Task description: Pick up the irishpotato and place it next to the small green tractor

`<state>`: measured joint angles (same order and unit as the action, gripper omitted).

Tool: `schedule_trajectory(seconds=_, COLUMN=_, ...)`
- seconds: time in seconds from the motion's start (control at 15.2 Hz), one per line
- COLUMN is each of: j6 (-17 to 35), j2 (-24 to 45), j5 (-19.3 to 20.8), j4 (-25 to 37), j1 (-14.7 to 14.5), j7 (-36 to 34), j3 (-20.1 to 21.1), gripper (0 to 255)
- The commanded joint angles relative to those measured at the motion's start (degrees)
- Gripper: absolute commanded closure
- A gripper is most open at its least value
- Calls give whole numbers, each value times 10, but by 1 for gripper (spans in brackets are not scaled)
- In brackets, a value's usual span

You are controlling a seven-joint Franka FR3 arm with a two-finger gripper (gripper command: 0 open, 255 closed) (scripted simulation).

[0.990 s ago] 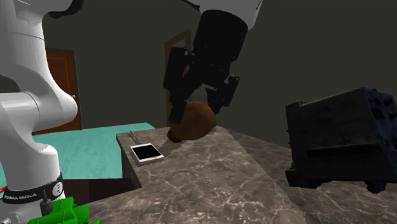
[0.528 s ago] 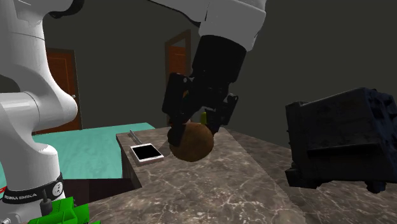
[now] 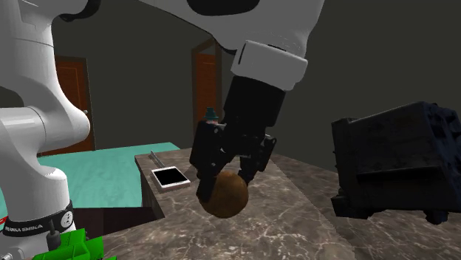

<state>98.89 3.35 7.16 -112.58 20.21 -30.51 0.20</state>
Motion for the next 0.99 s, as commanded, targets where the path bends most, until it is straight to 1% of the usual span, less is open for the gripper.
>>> schedule_trajectory(seconds=0.0, j6=15, j2=2, j5=0, j4=-13, j1=0, j7=-2, j3=0, gripper=255)
schedule_trajectory(seconds=0.92, j6=116, j2=48, j5=5, j4=-68, j1=1, j7=-14, j3=-1, gripper=255)
